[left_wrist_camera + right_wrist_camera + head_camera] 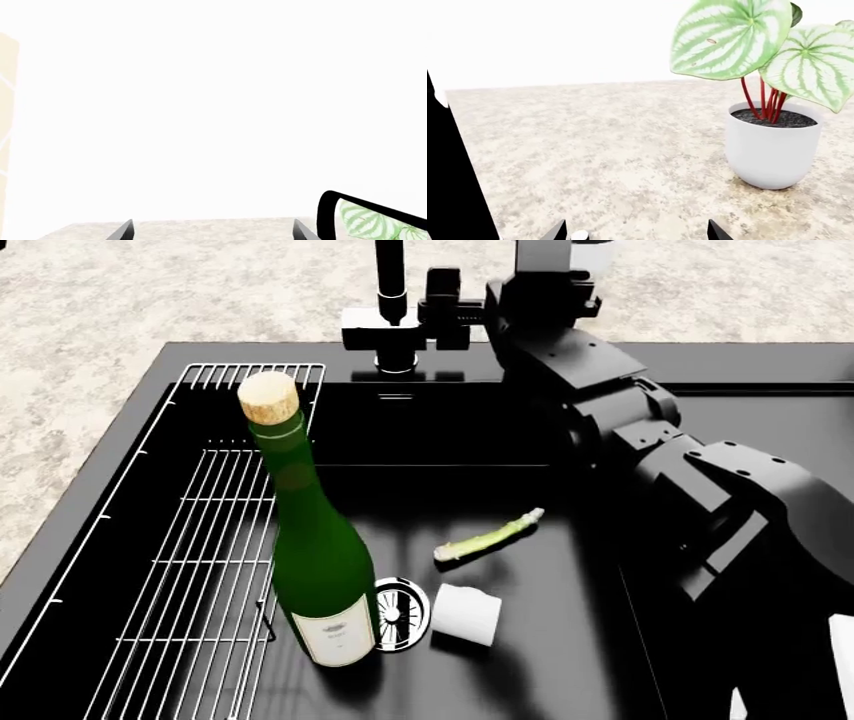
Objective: Pick the mug and bottle and place them in the sink. Then turn on the water.
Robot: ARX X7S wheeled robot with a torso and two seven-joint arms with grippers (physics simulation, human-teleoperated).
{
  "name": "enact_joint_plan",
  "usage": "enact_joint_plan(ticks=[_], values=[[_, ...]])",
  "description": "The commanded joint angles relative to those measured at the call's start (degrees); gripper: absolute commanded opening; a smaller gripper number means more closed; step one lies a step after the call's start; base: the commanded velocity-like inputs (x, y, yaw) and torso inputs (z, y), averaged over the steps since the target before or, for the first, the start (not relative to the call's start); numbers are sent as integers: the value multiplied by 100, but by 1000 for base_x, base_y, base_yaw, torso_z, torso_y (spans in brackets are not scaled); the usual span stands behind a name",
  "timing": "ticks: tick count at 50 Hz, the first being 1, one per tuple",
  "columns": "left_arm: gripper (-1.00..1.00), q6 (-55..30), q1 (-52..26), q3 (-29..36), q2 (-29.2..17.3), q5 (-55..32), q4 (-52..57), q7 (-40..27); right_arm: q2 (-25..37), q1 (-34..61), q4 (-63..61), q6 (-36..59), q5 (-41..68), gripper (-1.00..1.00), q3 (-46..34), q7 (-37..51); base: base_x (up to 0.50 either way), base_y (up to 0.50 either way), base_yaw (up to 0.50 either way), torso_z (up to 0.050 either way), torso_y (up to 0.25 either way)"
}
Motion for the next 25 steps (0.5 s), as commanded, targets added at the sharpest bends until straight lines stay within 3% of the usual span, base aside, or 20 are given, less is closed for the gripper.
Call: enact_joint_plan(ticks=[1,25], values=[[100,-54,-19,-28,52,-15,-1,-30,-45,97,32,-4,19,100,-1,-39,0,0,0,0,0],[100,-40,7,-112,5,-71,41,-12,-553,250,1119,264,146,100,-119,-529,0,0,0,0,0]])
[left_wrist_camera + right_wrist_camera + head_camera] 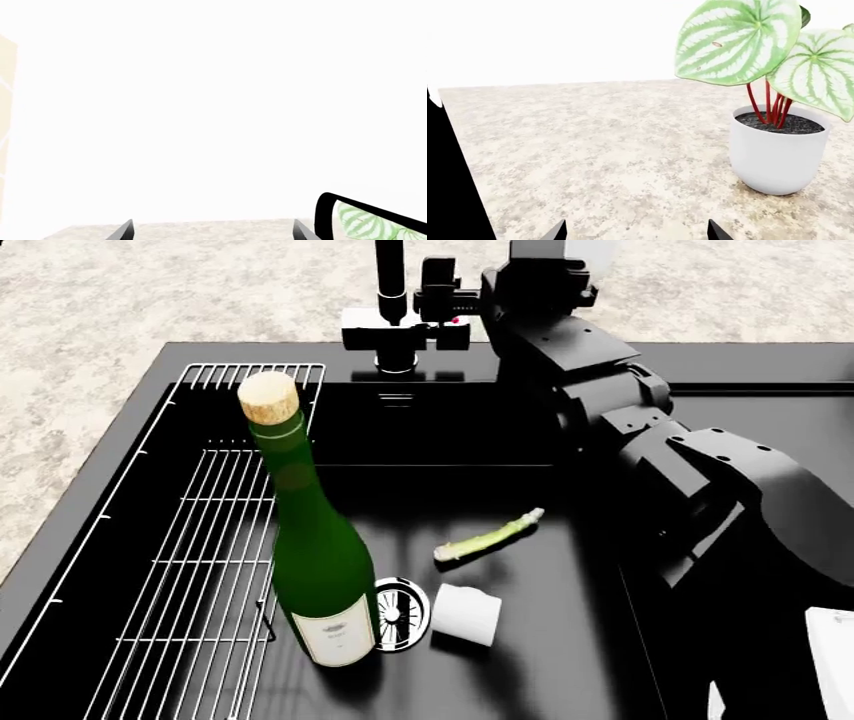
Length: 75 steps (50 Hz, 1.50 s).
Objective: Pick the mug and bottle and place them in the sink. Then turn on the water.
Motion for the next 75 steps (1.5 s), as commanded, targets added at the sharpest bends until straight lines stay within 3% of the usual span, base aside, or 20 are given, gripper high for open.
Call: enact_joint_plan(ticks=[1,24,75], values=[[100,49,47,-30,-12,-30,-3,5,-168,65,388,130,133,100,-102,-193,0,0,0,0,0],[100,-32,10,-116,-38,-104,3,49,-171,74,254,160,718,100,-773,-157,0,0,0,0,0],[100,-62,134,-207,-17,-85,12,10,-170,-111,901,-39,722,100,-881,-77,0,0,0,0,0]])
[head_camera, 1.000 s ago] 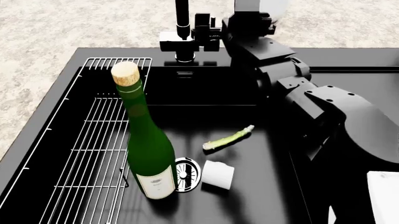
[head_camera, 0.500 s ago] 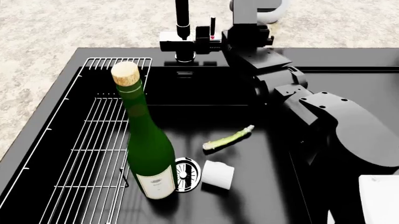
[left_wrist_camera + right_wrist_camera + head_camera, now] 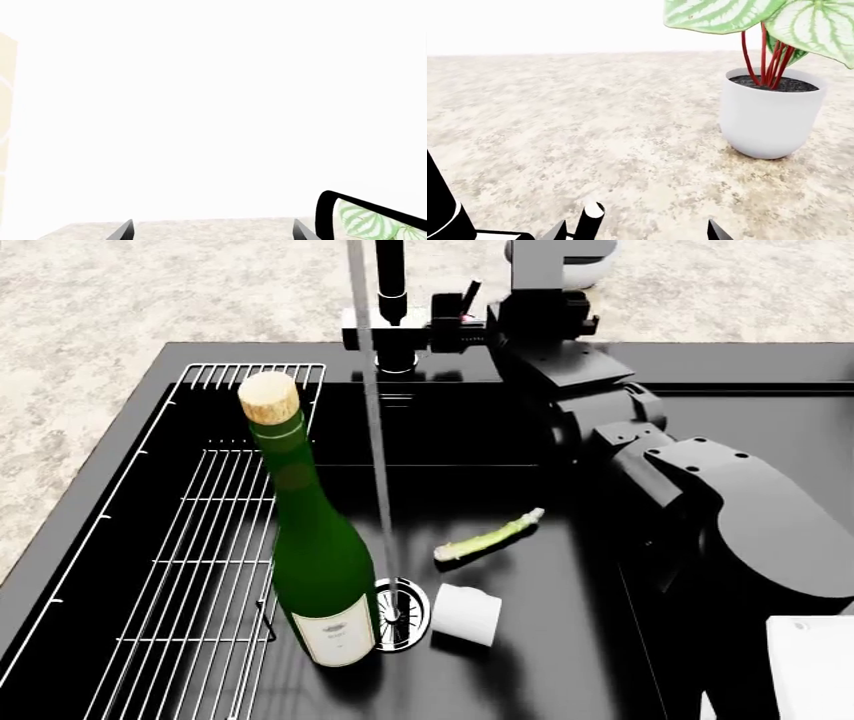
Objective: Pick the mug and bottle and place them in the sink. Then turn on the water.
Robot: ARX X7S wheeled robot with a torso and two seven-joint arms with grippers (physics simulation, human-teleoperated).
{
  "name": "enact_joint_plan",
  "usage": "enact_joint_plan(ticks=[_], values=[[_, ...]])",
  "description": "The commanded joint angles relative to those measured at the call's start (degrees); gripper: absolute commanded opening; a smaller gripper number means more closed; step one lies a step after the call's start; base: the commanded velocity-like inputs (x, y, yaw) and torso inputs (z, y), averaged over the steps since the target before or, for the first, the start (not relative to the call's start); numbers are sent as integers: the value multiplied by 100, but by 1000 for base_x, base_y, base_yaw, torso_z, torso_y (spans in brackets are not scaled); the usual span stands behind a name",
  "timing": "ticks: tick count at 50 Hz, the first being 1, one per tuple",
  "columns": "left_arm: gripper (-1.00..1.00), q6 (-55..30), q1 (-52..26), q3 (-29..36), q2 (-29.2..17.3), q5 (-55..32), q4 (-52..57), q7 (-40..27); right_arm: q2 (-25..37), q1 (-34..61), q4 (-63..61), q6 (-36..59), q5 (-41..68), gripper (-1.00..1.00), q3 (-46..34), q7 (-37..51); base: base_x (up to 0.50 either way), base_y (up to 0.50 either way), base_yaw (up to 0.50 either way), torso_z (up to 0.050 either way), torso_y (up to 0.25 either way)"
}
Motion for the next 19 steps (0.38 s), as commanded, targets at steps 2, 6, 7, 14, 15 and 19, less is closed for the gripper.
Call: enact_joint_plan(ticks=[2,6,7,14,15,19], values=[[100,-46,-31,-45,30,-30,-7,-18,3,27,342,-204,-85,100,-2,256,0,0,0,0,0],[100,-33,1,-45,20,-11,0,-4,2,54,414,-622,-169,100,20,336,0,0,0,0,0],[100,-32,8,-44,25,-10,-1,-7,2,75,397,-987,-186,100,82,240,0,0,0,0,0],[100,-49,43,-31,81,53,-18,-13,539,140,-690,-2665,-287,100,406,27,0,0,0,0,0],[100,-50,46,-33,80,53,-23,-11,928,216,-1515,-2807,-298,100,474,193,0,0,0,0,0],[100,-79,56,-25,110,81,-28,-28,1652,503,-2898,-3073,-714,100,368,1055,0,0,0,0,0]])
